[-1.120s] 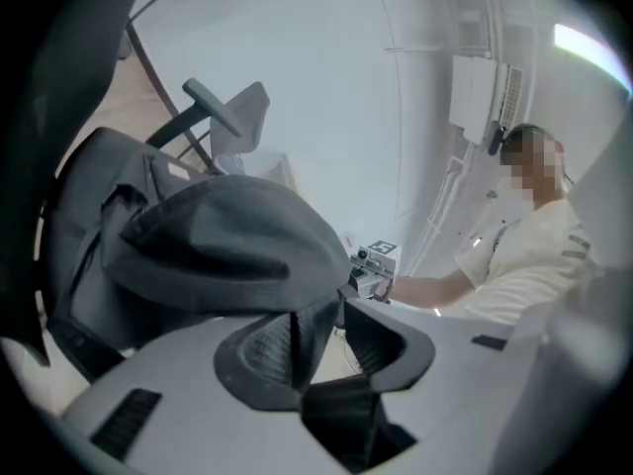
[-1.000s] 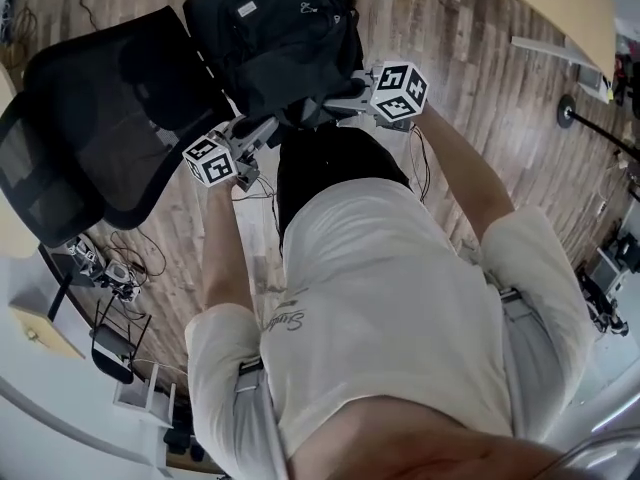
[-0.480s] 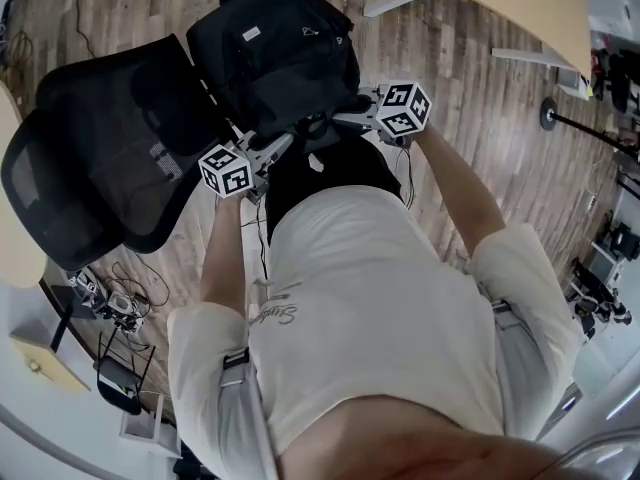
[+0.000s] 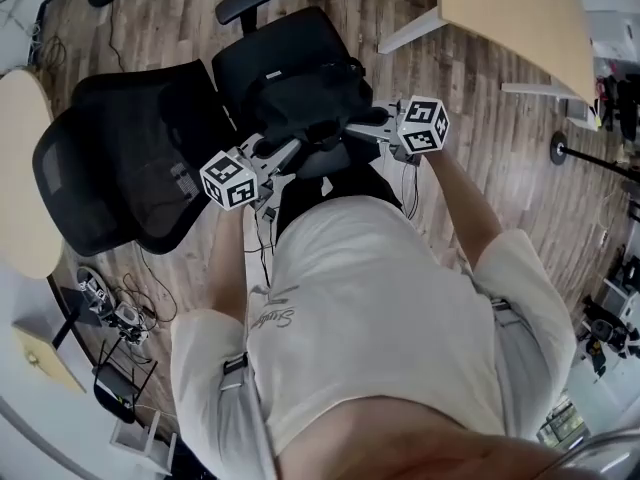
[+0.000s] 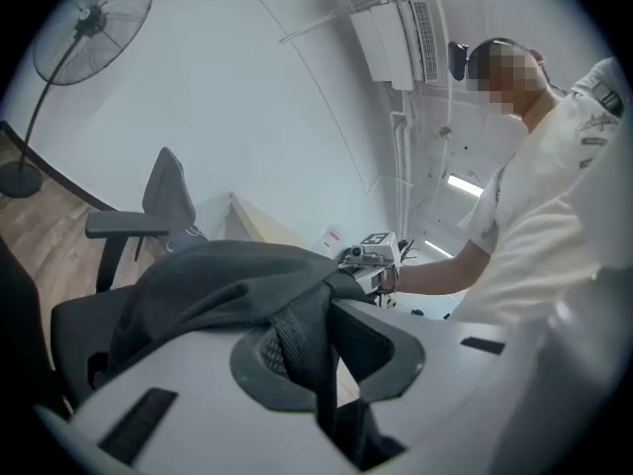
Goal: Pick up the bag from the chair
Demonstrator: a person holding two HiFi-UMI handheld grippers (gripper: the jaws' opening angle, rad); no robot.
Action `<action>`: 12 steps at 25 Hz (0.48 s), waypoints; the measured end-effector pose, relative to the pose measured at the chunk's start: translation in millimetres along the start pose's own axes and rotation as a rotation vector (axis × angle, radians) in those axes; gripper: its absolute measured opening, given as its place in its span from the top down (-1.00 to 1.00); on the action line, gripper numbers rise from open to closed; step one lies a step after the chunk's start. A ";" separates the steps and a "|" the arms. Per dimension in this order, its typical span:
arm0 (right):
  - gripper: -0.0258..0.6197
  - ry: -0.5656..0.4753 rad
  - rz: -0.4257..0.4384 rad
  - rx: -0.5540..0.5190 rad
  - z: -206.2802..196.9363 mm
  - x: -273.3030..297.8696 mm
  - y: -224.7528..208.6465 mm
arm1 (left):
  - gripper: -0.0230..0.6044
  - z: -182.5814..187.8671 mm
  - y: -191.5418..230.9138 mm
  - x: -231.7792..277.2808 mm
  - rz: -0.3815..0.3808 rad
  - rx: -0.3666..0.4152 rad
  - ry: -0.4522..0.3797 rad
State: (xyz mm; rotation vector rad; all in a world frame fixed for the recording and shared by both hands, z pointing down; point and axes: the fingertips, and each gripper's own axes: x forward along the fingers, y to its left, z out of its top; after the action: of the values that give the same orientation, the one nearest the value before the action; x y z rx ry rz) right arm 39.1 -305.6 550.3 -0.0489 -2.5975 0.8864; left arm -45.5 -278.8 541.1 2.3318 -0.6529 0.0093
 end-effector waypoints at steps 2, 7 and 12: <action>0.83 -0.037 -0.003 -0.025 13.0 -6.4 1.0 | 0.75 13.4 -5.1 1.2 0.021 0.008 -0.032; 0.83 -0.107 0.031 -0.083 43.7 -19.2 10.4 | 0.75 44.4 -15.1 1.0 0.076 0.019 -0.105; 0.84 -0.179 0.069 -0.162 76.2 -35.7 32.1 | 0.75 77.1 -38.0 -2.4 0.111 0.099 -0.133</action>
State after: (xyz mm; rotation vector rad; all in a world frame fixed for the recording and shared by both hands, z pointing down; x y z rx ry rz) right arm 40.3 -329.8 463.6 -0.1084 -2.8466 0.7308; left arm -43.4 -303.0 458.7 2.4032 -0.8649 -0.0652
